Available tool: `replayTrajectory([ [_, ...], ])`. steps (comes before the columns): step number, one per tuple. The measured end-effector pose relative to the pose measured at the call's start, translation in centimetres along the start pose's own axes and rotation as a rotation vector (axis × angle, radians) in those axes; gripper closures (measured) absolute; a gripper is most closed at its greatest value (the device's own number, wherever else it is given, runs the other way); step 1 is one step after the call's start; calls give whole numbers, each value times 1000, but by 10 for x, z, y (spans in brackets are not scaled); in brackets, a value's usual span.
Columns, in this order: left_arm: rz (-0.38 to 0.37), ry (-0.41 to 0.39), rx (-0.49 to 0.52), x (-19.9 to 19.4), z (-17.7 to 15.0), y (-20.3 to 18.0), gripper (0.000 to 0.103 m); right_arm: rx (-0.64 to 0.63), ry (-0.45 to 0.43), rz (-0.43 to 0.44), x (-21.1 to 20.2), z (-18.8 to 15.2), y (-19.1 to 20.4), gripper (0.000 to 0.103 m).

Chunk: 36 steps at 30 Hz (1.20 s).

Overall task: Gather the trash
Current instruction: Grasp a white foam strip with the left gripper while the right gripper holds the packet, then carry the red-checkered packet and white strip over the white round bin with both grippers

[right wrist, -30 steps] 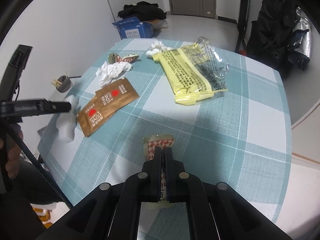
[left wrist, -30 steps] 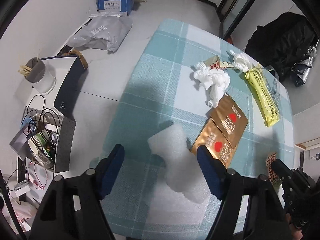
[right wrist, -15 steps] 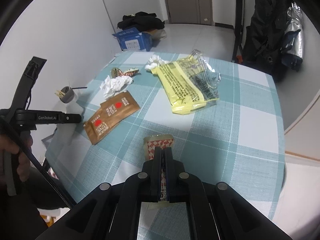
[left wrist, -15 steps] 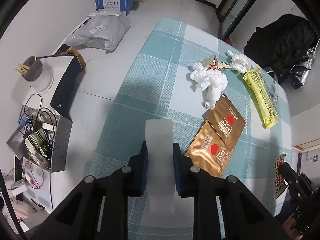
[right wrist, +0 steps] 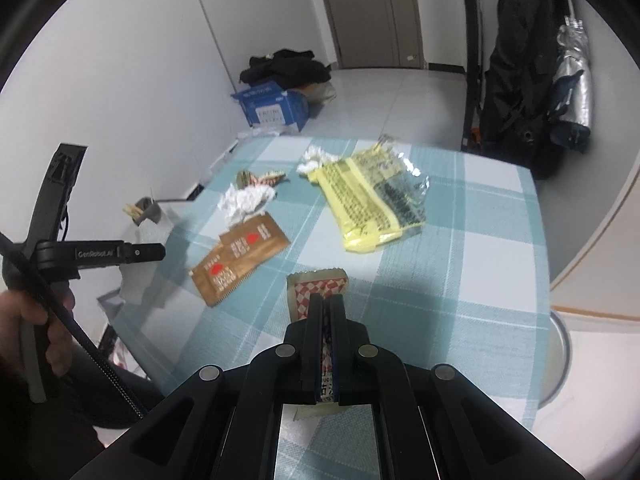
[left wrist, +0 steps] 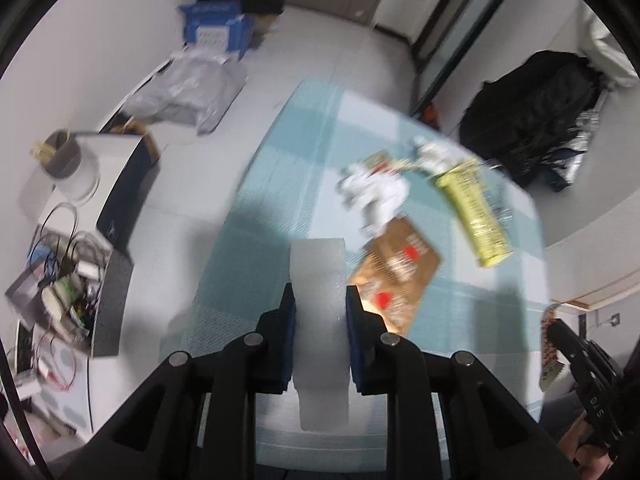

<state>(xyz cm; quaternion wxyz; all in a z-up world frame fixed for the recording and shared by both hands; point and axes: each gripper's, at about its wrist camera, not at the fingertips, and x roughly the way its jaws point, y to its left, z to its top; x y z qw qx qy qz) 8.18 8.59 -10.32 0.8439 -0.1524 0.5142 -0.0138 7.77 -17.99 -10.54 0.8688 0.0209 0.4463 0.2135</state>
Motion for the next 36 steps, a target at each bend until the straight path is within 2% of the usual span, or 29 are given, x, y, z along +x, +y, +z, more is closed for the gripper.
replayTrajectory([
  [7,-150,-88,40,-31,6,-38,86,56,-67,24,-34,11,-12,101],
  [13,-266,-106,80,-48,12,-83,86,49,-154,43,-87,27,-29,101],
  [15,-317,-109,101,-53,16,-106,86,30,-178,24,-107,32,-37,101],
  [23,-441,-98,231,-53,24,-200,86,123,-301,-26,-194,51,-111,101],
  [30,-478,-36,360,-22,19,-274,86,252,-362,-143,-246,32,-194,101],
  [33,-440,13,403,2,15,-301,86,348,-359,-180,-252,12,-238,101],
  [36,-416,95,434,36,10,-329,86,412,-329,-183,-241,-10,-277,101],
])
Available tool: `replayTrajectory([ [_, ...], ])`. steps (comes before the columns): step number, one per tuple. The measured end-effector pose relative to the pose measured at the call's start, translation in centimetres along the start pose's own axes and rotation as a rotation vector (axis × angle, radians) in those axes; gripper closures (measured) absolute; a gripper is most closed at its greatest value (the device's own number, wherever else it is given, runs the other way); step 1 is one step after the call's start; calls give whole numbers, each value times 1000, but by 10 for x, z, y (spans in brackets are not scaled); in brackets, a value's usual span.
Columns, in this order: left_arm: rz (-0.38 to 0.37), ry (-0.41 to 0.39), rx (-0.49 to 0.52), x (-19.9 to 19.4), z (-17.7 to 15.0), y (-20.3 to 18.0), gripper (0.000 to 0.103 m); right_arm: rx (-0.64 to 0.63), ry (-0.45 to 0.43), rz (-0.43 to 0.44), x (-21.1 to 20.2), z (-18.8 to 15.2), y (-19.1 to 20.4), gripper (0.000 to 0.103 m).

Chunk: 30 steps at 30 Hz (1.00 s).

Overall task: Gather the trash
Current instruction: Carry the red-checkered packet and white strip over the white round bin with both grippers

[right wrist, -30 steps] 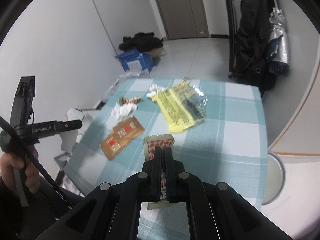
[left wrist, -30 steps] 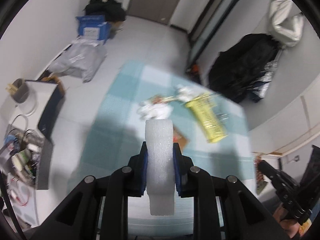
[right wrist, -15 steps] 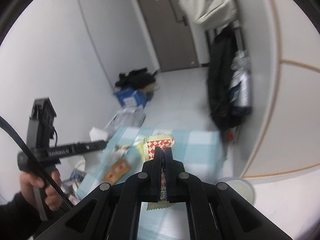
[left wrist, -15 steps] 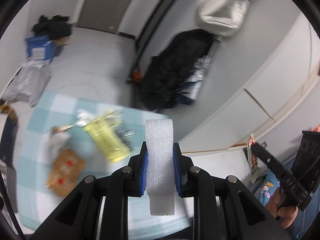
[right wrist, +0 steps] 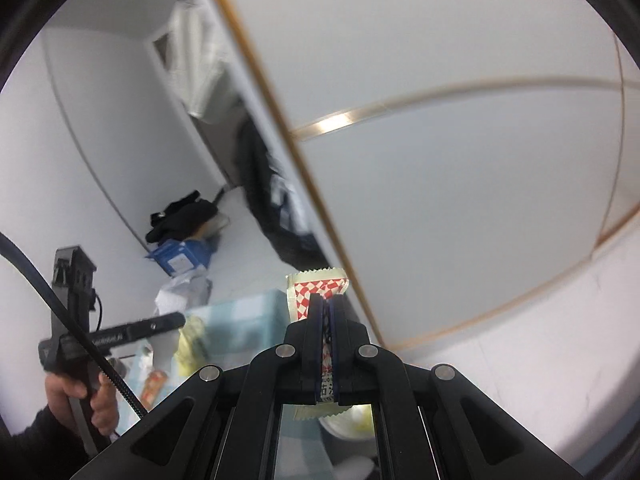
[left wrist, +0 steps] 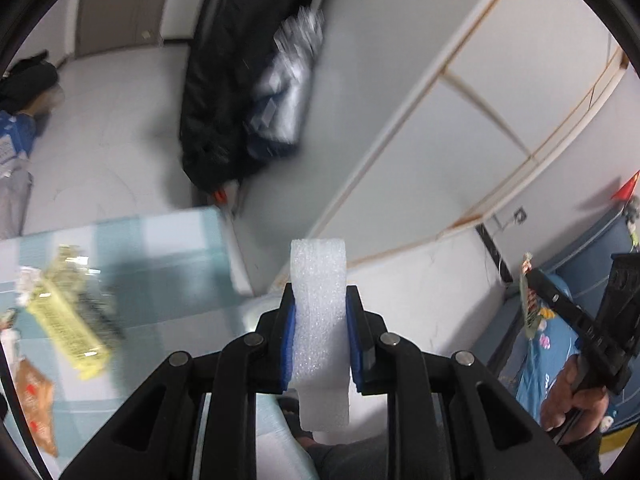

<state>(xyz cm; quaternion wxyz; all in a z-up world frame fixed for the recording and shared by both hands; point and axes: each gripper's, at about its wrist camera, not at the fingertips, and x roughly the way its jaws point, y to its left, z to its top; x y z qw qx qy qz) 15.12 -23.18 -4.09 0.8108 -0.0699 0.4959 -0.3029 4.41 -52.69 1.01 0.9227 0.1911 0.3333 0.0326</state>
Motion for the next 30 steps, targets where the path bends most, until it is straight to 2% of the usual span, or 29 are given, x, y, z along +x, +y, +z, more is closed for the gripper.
replayTrajectory([
  [4,35,103,46,57,-1,-16,86,52,84,-15,35,-26,-44,101],
  [5,66,135,54,74,-3,-18,86,66,103,-17,43,-31,-52,101],
  [10,113,268,40,142,-16,-20,86,89,204,12,98,-64,-82,101],
  [13,135,333,27,173,-21,-17,86,145,254,41,131,-83,-97,101],
  [16,164,398,18,195,-29,-13,86,201,300,62,162,-98,-114,101],
  [19,254,465,53,220,-40,-13,86,250,353,108,192,-113,-122,101],
  [23,301,522,44,247,-46,-4,86,252,396,172,222,-132,-121,100],
  [28,328,571,9,271,-42,8,86,252,446,184,249,-154,-123,100],
  [30,302,588,-39,275,-40,16,86,258,467,187,258,-161,-123,100],
])
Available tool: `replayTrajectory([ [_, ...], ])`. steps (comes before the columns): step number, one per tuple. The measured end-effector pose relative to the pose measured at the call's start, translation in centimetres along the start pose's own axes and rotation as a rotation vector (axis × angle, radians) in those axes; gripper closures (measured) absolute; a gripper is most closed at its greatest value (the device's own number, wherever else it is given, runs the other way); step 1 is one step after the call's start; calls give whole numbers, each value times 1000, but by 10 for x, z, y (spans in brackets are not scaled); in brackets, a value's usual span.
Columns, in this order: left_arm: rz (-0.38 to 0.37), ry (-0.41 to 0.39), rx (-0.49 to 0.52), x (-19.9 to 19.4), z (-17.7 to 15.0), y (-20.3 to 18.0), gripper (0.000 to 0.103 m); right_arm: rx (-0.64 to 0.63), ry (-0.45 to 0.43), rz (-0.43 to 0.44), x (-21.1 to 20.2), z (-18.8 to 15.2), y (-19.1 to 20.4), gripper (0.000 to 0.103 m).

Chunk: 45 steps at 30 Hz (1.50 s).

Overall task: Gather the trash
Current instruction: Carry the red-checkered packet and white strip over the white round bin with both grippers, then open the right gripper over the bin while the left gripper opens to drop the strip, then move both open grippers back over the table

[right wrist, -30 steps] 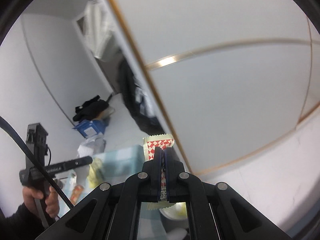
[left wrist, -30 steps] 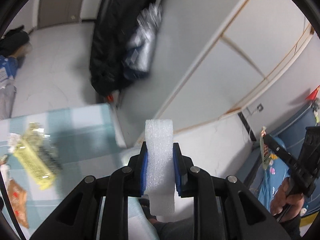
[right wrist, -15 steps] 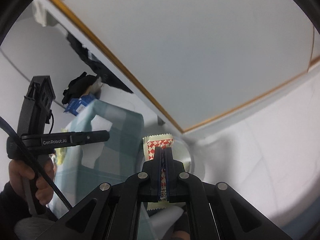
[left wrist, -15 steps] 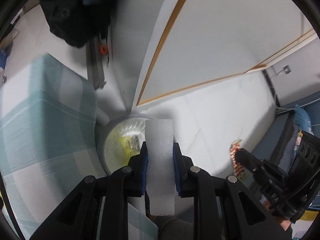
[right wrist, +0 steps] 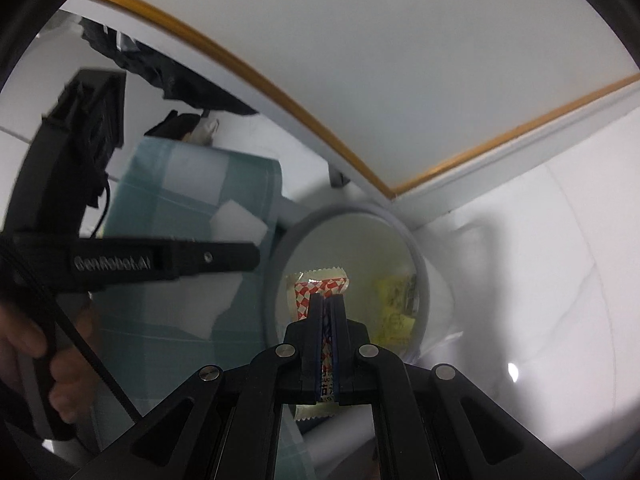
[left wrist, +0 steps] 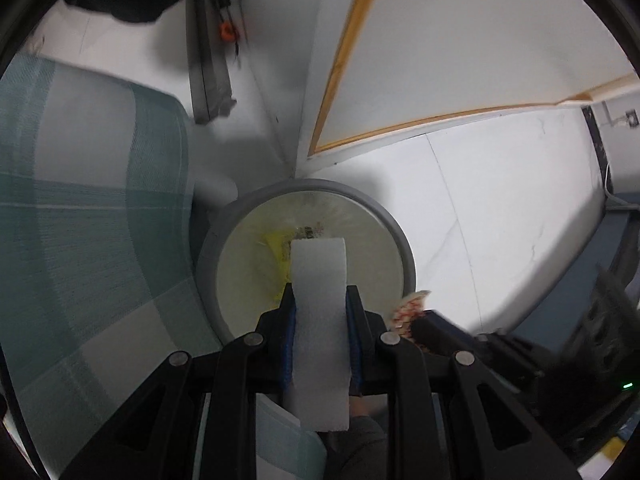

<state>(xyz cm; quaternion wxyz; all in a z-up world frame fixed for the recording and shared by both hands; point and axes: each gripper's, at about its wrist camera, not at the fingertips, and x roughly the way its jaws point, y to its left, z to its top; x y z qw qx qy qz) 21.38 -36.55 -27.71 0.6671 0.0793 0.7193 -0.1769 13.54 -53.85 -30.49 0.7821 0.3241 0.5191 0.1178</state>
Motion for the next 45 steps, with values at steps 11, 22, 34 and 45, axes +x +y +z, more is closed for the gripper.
replayTrajectory([
  [11,75,54,-18,17,6,-1,85,24,52,-26,44,9,-10,97],
  [22,64,100,-37,22,6,4,59,3,70,-80,30,-8,-13,93],
  [34,27,3,43,-20,-6,-8,55,67,-73,-107,-55,-21,-21,69],
  [45,-13,-350,129,-133,-43,-16,54,12,-231,-128,-125,-7,32,51],
])
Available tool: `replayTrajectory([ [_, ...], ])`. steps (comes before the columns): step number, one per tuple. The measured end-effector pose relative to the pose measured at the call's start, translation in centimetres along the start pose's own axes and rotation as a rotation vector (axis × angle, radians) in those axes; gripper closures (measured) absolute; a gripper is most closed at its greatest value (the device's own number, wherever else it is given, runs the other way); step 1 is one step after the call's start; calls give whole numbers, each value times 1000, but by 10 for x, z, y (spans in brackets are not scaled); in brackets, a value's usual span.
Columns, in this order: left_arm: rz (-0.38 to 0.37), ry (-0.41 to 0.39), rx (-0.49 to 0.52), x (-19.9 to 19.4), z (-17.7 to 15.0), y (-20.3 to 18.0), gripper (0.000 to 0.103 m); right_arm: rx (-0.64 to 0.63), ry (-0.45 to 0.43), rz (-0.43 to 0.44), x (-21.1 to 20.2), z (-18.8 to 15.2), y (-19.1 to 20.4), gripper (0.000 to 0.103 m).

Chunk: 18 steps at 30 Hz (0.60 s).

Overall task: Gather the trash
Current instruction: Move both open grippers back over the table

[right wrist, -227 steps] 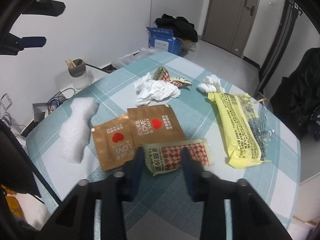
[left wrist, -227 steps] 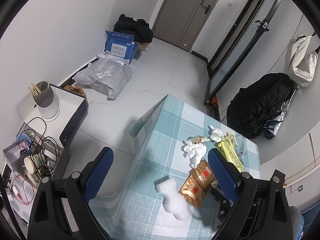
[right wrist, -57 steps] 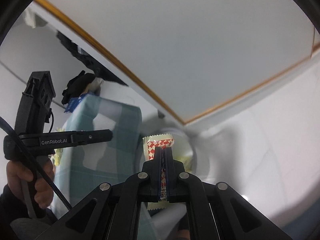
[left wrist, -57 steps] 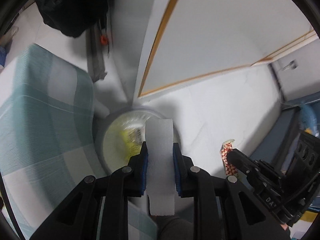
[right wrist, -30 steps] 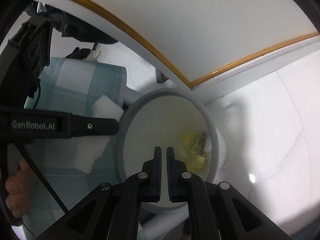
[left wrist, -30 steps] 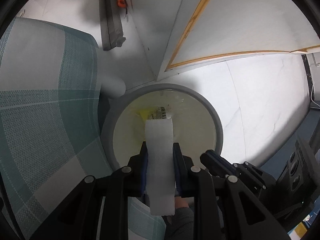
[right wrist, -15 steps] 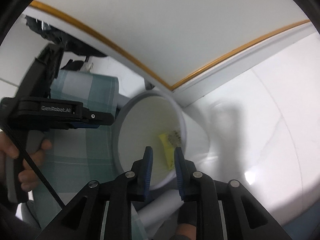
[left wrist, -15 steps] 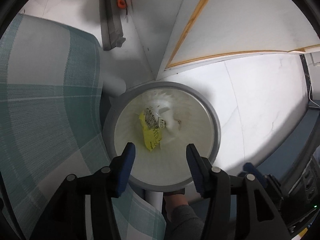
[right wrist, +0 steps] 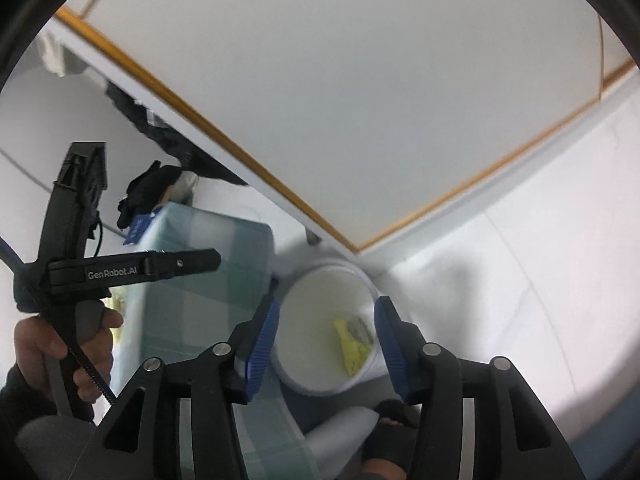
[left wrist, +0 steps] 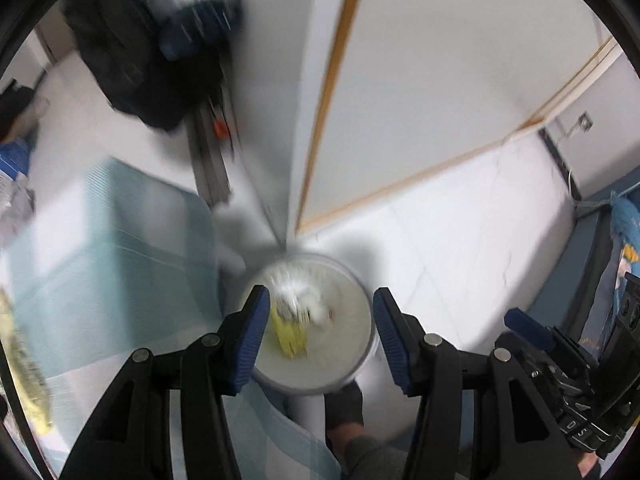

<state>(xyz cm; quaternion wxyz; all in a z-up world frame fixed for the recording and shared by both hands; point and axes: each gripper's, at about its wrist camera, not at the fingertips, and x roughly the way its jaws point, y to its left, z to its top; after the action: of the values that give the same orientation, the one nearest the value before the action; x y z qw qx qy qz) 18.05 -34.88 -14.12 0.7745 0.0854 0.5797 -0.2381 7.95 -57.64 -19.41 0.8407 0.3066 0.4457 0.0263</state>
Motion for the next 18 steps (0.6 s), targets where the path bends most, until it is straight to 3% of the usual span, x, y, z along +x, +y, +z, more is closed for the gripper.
replayTrajectory([
  [8,47,-282,-78,-106,-14,33,52,-142,-150,-6,-58,15,75,37],
  [13,97,-426,-137,-168,-37,70,40,-245,-221,21,-81,30,137,36],
  [18,141,-518,-216,-215,-62,105,39,-311,-287,95,-101,32,198,26],
])
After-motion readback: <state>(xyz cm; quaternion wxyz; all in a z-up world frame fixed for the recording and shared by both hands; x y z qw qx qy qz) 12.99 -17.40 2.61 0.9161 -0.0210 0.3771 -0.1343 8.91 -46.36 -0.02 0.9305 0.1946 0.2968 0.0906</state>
